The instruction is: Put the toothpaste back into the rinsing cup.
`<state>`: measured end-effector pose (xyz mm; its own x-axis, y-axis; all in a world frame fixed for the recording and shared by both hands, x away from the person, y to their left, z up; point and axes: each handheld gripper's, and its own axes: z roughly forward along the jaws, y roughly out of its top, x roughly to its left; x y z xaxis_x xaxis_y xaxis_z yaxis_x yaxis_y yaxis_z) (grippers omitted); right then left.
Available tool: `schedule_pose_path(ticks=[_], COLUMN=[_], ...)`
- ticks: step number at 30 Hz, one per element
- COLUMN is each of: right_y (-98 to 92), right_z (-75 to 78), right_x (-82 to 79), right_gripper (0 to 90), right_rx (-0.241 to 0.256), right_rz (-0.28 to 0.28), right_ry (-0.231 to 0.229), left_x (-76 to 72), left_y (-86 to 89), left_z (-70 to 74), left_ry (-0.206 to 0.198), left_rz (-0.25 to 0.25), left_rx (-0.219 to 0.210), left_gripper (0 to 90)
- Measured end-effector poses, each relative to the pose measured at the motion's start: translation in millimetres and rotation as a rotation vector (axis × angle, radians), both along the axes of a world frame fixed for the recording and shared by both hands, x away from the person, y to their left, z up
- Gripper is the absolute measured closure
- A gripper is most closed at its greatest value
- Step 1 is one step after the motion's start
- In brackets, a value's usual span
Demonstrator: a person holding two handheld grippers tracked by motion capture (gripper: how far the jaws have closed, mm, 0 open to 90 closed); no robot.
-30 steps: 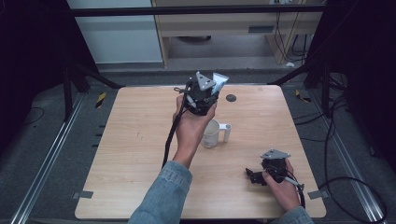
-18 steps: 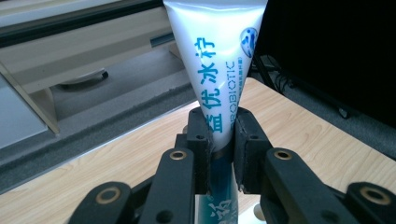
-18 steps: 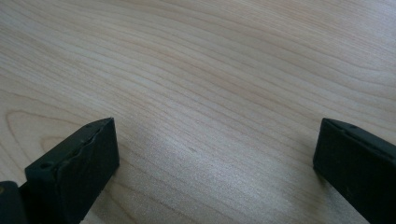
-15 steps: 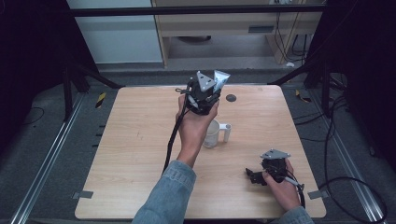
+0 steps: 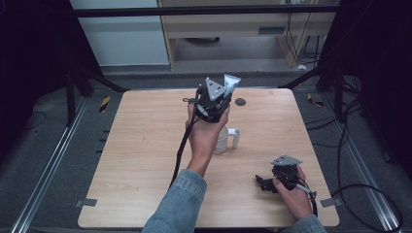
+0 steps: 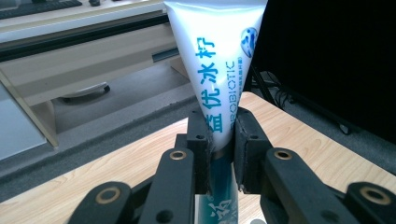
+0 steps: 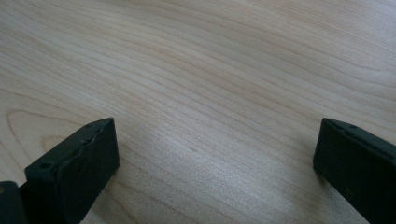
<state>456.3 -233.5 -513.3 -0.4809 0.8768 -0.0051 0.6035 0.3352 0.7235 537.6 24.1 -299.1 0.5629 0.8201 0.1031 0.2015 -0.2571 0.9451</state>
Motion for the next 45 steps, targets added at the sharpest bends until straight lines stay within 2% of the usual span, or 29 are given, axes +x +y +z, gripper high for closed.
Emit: schedule_pose_path(ticks=[6,11,25,35,39,45], right_y=[-0.3,-0.4,-0.5,-0.4,-0.6,-0.5], right_z=[0.0,-0.1,0.1,0.0,-0.1,-0.2], right_x=[0.2,0.4,0.2,0.2,0.4,0.4], right_gripper=[0.4,0.4,0.4,0.4,0.4,0.4], right_rx=[-0.003,-0.005,-0.005,-0.006,-0.008,-0.007], right_rz=[0.003,0.003,0.004,0.003,0.005,0.005], right_ry=[-0.004,-0.008,-0.005,-0.006,-0.008,-0.008], left_x=[1.2,4.4,13.4,17.9,18.3,18.4], left_y=[1.3,1.9,3.1,4.4,9.5,7.8], left_z=[-8.5,-19.7,-37.4,-48.2,-56.7,-64.6], left_ry=[-0.01,0.021,0.03,0.046,0.055,0.058], left_rz=[0.01,0.014,0.02,0.02,0.025,0.024], left_rx=[-0.013,-0.039,-0.06,-0.041,-0.046,-0.051], left_gripper=[78.3,78.2,78.3,78.3,78.3,78.3])
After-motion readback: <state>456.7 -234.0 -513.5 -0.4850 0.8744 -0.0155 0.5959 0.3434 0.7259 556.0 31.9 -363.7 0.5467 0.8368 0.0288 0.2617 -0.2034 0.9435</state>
